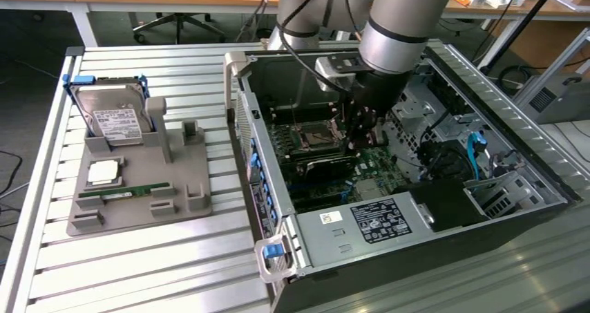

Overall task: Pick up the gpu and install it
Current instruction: 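Press down on the gpu until it lock into place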

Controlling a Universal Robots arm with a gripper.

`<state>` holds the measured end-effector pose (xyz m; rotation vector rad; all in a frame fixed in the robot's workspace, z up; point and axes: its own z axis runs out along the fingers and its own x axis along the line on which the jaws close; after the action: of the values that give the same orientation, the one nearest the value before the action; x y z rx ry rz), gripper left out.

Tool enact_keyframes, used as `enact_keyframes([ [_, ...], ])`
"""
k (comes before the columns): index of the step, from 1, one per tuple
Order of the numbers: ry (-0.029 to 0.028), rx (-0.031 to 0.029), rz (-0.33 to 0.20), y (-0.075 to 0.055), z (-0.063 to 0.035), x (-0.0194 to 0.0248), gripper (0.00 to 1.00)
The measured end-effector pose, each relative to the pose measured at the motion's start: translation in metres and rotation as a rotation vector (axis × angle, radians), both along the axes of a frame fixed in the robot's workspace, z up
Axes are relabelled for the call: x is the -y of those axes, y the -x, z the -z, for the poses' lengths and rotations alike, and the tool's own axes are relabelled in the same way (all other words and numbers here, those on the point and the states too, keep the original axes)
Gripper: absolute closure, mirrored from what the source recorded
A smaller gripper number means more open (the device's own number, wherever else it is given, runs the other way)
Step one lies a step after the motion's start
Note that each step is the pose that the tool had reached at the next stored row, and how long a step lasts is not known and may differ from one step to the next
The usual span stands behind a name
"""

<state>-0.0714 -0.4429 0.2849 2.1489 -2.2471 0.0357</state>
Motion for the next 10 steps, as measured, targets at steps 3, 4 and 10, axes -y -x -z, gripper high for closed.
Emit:
enact_keyframes([
  [3, 0.0000, 0.0041, 0.000, 0.044, 0.0039, -0.0066, 0.89],
  [4, -0.0001, 0.0061, 0.000, 0.059, 0.0048, -0.0066, 0.89],
  [10, 0.0001, 0.0061, 0.000, 0.068, 0.0111, -0.0010, 0.89],
])
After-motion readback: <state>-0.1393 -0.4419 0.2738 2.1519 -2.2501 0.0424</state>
